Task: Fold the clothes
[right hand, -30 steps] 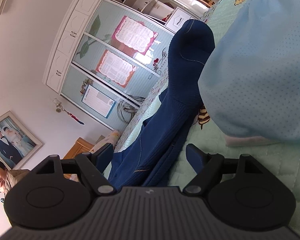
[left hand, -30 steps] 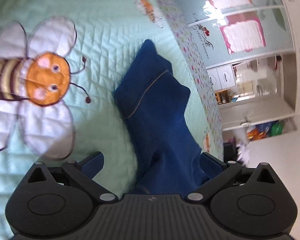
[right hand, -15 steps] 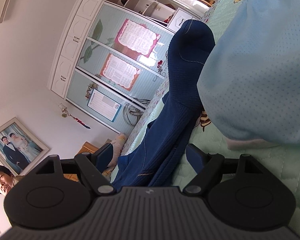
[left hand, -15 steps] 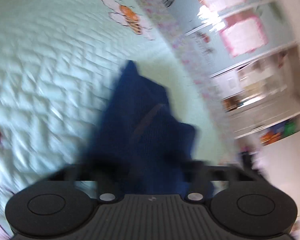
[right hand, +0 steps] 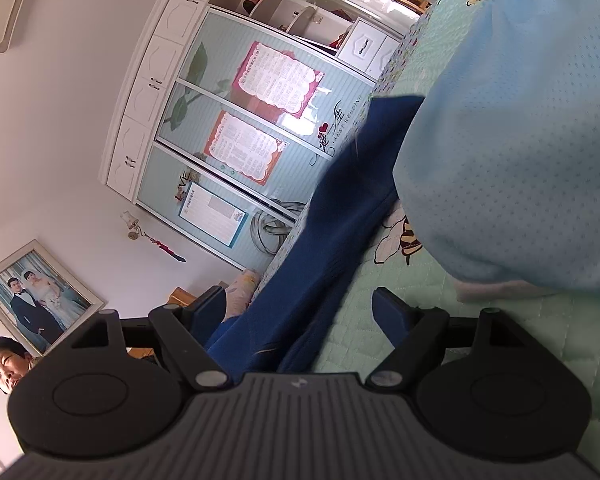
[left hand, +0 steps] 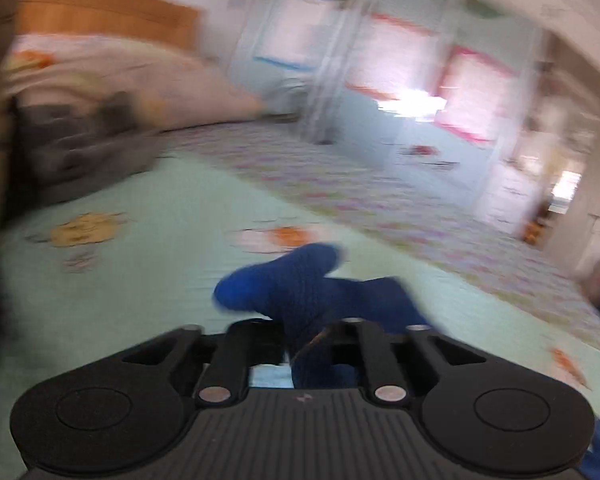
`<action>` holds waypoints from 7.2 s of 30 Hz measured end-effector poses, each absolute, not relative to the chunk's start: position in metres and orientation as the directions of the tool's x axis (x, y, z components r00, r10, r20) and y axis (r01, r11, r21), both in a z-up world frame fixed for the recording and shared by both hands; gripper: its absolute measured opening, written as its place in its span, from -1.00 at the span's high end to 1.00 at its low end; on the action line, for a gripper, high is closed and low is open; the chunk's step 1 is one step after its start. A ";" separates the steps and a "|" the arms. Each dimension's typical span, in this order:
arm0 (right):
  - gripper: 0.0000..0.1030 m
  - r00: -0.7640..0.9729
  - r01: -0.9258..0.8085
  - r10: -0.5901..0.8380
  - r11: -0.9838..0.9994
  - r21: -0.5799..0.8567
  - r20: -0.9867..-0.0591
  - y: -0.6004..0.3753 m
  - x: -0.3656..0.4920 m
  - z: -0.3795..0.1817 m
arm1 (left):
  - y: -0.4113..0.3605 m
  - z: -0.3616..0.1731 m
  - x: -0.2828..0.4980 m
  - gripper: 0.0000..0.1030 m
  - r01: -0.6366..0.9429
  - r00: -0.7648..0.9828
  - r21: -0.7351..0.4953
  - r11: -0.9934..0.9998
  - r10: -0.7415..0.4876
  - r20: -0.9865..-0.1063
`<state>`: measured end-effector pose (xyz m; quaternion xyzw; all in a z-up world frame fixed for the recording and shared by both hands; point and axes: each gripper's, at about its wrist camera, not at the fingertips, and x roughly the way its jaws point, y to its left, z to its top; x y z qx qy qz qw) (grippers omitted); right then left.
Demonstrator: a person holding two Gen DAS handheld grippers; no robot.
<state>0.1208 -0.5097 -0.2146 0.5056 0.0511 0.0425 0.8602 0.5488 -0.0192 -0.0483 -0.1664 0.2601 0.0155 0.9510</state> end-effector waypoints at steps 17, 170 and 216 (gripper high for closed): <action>-0.58 0.982 0.011 0.166 0.419 0.908 -0.088 -0.507 0.118 -0.206 | 0.013 -0.073 0.266 -0.57 0.118 0.797 -0.215 0.970 -0.222 -0.563; -0.42 0.959 0.060 0.276 -0.001 0.998 -0.057 -0.422 0.056 -0.210 | -0.066 -0.145 0.181 -0.99 0.206 0.918 0.640 0.740 0.081 -0.389; -0.05 0.890 0.185 0.264 0.536 0.824 -0.371 -0.378 0.018 -0.166 | -0.039 -0.093 0.163 0.89 0.301 0.845 0.431 0.851 -0.028 -0.534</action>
